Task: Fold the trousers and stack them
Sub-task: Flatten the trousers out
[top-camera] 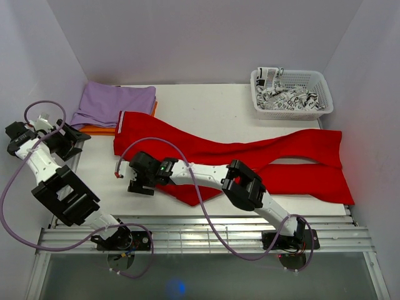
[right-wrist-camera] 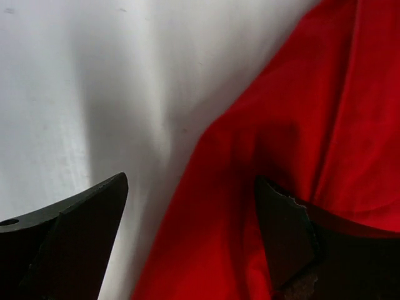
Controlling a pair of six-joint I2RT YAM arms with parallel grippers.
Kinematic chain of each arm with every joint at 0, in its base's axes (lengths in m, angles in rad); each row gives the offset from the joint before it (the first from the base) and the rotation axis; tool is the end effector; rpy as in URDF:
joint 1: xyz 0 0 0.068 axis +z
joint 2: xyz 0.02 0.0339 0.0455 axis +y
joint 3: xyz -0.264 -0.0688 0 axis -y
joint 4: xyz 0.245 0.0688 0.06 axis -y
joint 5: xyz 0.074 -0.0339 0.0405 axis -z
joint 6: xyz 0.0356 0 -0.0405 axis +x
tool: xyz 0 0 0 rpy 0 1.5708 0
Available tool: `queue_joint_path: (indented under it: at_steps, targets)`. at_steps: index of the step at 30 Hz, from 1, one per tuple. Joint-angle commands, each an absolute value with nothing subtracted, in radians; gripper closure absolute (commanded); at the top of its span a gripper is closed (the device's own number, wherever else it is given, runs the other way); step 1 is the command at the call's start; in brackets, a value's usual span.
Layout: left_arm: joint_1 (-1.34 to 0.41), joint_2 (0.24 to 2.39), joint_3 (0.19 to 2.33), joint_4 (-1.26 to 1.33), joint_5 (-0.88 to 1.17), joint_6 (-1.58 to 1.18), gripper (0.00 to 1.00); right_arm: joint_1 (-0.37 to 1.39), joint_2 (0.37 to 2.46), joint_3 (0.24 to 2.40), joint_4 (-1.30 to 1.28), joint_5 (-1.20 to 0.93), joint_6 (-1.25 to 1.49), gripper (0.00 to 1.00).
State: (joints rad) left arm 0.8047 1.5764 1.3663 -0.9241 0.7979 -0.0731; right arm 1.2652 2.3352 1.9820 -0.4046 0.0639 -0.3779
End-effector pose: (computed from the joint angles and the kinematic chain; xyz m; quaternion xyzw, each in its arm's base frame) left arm 0.2370 0.2096 0.2955 -0.3061 0.8501 -0.2828 0.3220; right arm 0.1625 0.5075 0.2003 -0.6636 0.6345 0.1431 0.3695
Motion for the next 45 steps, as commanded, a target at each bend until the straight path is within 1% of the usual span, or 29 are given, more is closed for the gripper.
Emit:
queue_joint_path:
  at_steps: [1,3,4,5,7,8,10,11,12,14,15,17,18,19,20,21,22,24,25,26,28,29,32,37,39,41,43,45]
  targets:
    - [0.81,1.485,1.35,-0.917,0.853,-0.023,0.16,1.232,2.319,1.927,-0.246,0.173,-0.39,0.14]
    - [0.81,1.473,1.336,-0.908,0.856,-0.015,0.16,1.22,2.327,1.917,-0.221,0.169,-0.403,0.28]
    - [0.81,1.46,1.321,-0.904,0.861,-0.011,0.16,1.216,2.333,1.922,-0.221,0.17,-0.411,0.37]
    - [0.81,1.454,1.31,-0.884,0.862,-0.006,0.16,1.213,2.344,1.925,-0.225,0.164,-0.416,0.57]
    - [0.811,1.434,1.28,-0.864,0.864,-0.003,0.16,1.204,2.338,1.928,-0.233,0.135,-0.416,0.82]
    - [0.81,1.428,1.269,-0.858,0.874,0.033,0.16,1.2,2.326,1.937,-0.241,0.112,-0.414,0.92]
    - [0.811,1.411,1.223,-0.836,0.888,0.063,0.17,1.18,2.287,1.954,-0.285,-0.009,-0.373,0.92]
    - [0.811,1.392,1.203,-0.828,0.914,0.104,0.17,1.167,2.236,1.988,-0.308,-0.087,-0.35,0.92]
    - [0.811,1.379,1.183,-0.819,0.929,0.124,0.18,1.135,2.202,2.002,-0.33,-0.209,-0.294,0.92]
    - [0.811,1.339,1.123,-0.805,0.975,0.175,0.18,1.088,2.108,2.023,-0.331,-0.367,-0.238,0.92]
    - [0.811,1.326,1.106,-0.805,1.029,0.234,0.18,1.03,2.08,2.028,-0.307,-0.473,-0.201,0.92]
    - [0.811,1.298,1.069,-0.805,1.074,0.277,0.18,0.958,2.03,2.034,-0.285,-0.593,-0.092,0.92]
    - [0.811,1.272,1.06,-0.805,1.115,0.31,0.18,0.875,2.019,2.028,-0.272,-0.642,-0.05,0.92]
    - [0.811,1.261,1.054,-0.81,1.135,0.322,0.18,0.835,2.01,2.022,-0.244,-0.711,-0.011,0.92]
    - [0.811,1.25,1.049,-0.808,1.155,0.333,0.18,0.792,2.01,2.013,-0.232,-0.744,0.068,0.92]
    - [0.811,1.241,1.04,-0.808,1.178,0.34,0.18,0.71,2.011,1.997,-0.219,-0.771,0.102,0.92]
    - [0.81,1.226,1.037,-0.81,1.222,0.356,0.18,0.669,2.013,1.946,-0.2,-0.817,0.136,0.92]
    - [0.792,1.22,1.028,-0.811,1.247,0.368,0.18,0.567,2.037,1.878,-0.147,-0.851,0.221,0.92]
    - [0.775,1.223,1.028,-0.808,1.235,0.376,0.18,0.54,2.058,1.805,-0.126,-0.877,0.245,0.92]
    - [0.756,1.223,1.025,-0.804,1.23,0.38,0.18,0.516,2.071,1.775,-0.103,-0.877,0.253,0.92]
    - [0.695,1.223,1.0,-0.745,1.195,0.373,0.19,0.476,2.126,1.741,-0.121,-0.859,0.183,0.92]
    - [0.669,1.215,0.986,-0.711,1.125,0.317,0.19,0.469,2.144,1.738,-0.145,-0.851,0.145,0.92]
    - [0.557,1.212,0.95,-0.64,1.049,0.253,0.2,0.469,2.212,1.727,-0.202,-0.824,0.04,0.92]
    - [0.453,1.19,0.835,-0.493,1.049,0.057,0.19,0.483,2.278,1.72,-0.218,-0.804,0.008,0.92]
    - [0.382,1.192,0.772,-0.448,1.014,0.008,0.19,0.488,2.283,1.727,-0.218,-0.801,0.008,0.92]
    - [0.351,1.196,0.74,-0.356,0.997,-0.096,0.17,0.489,2.283,1.733,-0.218,-0.804,0.009,0.92]
    - [0.322,1.244,0.712,-0.264,0.994,-0.199,0.16,0.491,2.272,1.733,-0.218,-0.808,0.008,0.92]
    - [0.286,1.293,0.724,-0.218,0.945,-0.254,0.16,0.491,2.264,1.732,-0.221,-0.807,0.006,0.92]
